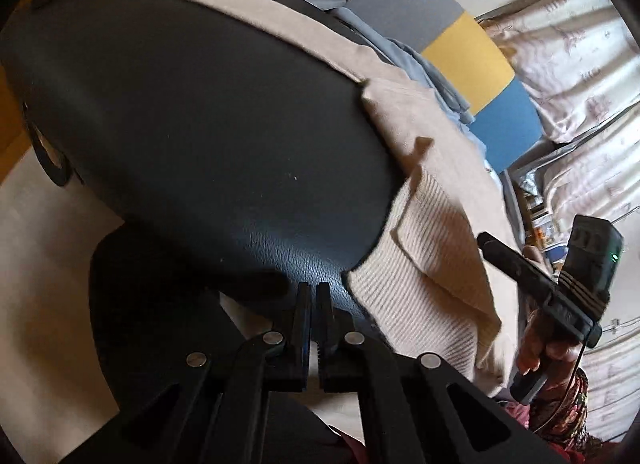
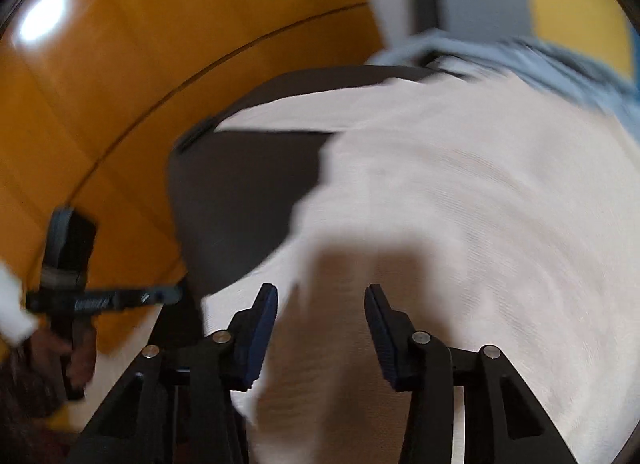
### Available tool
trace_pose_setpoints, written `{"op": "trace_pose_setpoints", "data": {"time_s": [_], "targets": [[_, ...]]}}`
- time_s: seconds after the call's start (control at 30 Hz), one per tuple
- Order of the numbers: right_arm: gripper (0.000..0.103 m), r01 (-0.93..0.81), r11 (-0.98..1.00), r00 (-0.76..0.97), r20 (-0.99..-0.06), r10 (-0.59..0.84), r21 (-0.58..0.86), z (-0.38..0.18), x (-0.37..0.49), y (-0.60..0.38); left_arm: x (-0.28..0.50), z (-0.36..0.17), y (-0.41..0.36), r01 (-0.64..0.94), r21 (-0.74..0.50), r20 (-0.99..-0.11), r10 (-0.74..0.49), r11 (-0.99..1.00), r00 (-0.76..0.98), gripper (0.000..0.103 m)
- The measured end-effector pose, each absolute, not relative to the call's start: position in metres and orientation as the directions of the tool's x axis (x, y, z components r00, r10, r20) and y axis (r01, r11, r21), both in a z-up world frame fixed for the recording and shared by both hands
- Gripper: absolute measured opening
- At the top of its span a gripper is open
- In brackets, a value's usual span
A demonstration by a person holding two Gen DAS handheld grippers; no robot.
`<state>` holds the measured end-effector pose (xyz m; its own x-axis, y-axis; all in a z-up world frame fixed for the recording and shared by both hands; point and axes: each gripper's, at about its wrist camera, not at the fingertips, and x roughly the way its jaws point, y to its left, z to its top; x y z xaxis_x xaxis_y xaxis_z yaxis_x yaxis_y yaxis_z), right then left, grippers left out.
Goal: Fold clothes
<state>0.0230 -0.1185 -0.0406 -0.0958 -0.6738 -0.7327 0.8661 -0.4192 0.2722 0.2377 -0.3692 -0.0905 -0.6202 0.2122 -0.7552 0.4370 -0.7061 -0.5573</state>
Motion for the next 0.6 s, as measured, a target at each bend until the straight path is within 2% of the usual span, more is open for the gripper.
{"op": "trace_pose_setpoints", "data": {"time_s": [0.1,0.17,0.23,0.3,0.37,0.43,0.5,0.6], "targets": [[0.045,0.938,-0.315,-0.096,-0.765,-0.636,0.144,-0.034,0.051,-0.149,0.228,-0.094,-0.364,0.402,-0.613,-0.711,0.255,-0.68,-0.655,0.017],[0.039,0.956,-0.291,-0.141,-0.808,-0.573,0.039,-0.045,0.063,-0.17,0.218,-0.099,-0.361,0.385,-0.648,-0.693,0.298,-0.657,-0.657,0.018],[0.037,0.954,-0.299,-0.156,-0.839,-0.522,0.009,-0.059,0.062,-0.18,0.208,-0.102,-0.355,0.36,-0.66,-0.683,0.327,-0.66,-0.653,0.019],[0.036,0.946,-0.322,-0.151,-0.844,-0.515,0.028,-0.069,0.055,-0.183,0.2,-0.103,-0.348,0.345,-0.641,-0.689,0.316,-0.686,-0.653,0.02],[0.027,0.939,-0.342,-0.158,-0.839,-0.521,0.035,-0.071,0.05,-0.182,0.195,-0.103,-0.343,0.332,-0.619,-0.694,0.298,-0.712,-0.655,0.021],[0.009,0.927,-0.37,-0.154,-0.837,-0.525,0.061,-0.07,0.042,-0.18,0.192,-0.102,-0.338,0.322,-0.596,-0.701,0.281,-0.736,-0.656,0.016],[0.005,0.908,-0.398,-0.116,-0.832,-0.543,0.133,-0.066,0.035,-0.17,0.191,-0.101,-0.336,0.319,-0.579,-0.711,0.274,-0.75,-0.648,0.006],[0.003,0.884,-0.413,-0.056,-0.828,-0.559,0.219,-0.065,0.033,-0.159,0.194,-0.096,-0.333,0.287,-0.573,-0.705,0.284,-0.768,-0.65,0.005]]}}
